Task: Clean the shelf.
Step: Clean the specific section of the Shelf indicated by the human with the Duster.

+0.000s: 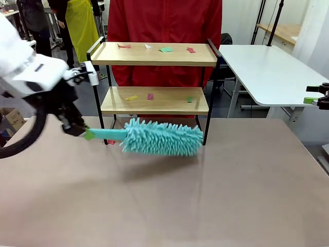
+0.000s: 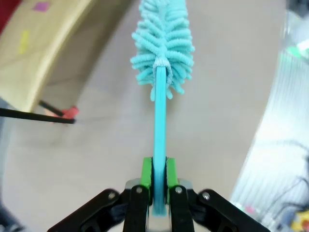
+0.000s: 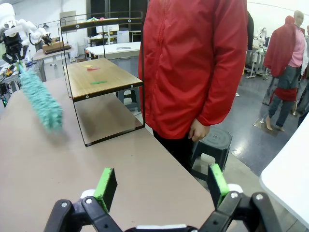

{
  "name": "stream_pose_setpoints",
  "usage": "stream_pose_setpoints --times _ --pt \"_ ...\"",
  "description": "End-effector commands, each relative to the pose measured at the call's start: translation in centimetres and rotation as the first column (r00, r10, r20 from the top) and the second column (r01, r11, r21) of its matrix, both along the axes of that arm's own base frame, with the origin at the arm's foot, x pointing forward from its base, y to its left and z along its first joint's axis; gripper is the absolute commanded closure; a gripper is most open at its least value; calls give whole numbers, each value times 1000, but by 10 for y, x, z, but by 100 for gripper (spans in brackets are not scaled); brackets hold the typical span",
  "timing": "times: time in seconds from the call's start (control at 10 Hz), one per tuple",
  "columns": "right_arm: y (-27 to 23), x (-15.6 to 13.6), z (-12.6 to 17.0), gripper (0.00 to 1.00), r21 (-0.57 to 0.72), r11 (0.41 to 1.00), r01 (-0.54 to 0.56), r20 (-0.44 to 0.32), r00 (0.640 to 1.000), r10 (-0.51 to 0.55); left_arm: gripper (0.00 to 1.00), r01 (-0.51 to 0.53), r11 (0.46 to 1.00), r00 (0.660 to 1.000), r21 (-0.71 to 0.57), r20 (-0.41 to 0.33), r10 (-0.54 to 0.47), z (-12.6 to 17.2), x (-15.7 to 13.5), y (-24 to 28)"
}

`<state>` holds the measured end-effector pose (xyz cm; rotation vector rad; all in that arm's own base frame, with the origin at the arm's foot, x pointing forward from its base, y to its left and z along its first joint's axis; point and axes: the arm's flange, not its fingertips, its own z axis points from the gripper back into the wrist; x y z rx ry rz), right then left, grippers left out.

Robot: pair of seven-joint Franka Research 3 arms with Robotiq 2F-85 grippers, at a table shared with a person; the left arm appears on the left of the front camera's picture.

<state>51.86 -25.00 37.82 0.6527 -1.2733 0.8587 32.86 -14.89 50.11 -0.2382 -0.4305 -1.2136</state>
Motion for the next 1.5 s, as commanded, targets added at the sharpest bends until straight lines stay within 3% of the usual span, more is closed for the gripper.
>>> stream_pose_setpoints --times 0.0,0.1,0.4,0.7,1.0,1.2,1.3,1.4 --pt "3 1 8 0 -7 1000 14 -8 1000 -14 86 152 988 982 39 -116 -147 23 -22 34" --pt "3 1 8 0 -7 1000 14 -8 1000 -14 86 176 979 975 104 -158 -158 42 -29 47" --pt "3 1 8 0 -7 1000 14 -8 1000 -14 86 152 940 977 307 -190 -96 130 -51 79" --pt "3 1 8 0 -7 1000 14 -8 1000 -14 86 83 868 988 489 -155 -7 205 -59 107" --pt "3 1 8 0 -7 1000 14 -8 1000 -14 86 78 826 980 558 -193 39 225 -52 132" --pt "3 1 8 0 -7 1000 14 -8 1000 -14 86 35 803 984 595 -161 77 225 -45 144" --pt "3 1 8 0 -7 1000 14 -8 1000 -14 86 25 844 985 535 -158 71 217 -49 143" --pt "3 1 8 0 -7 1000 14 -8 1000 -14 86 35 818 981 574 -176 82 219 -46 136"
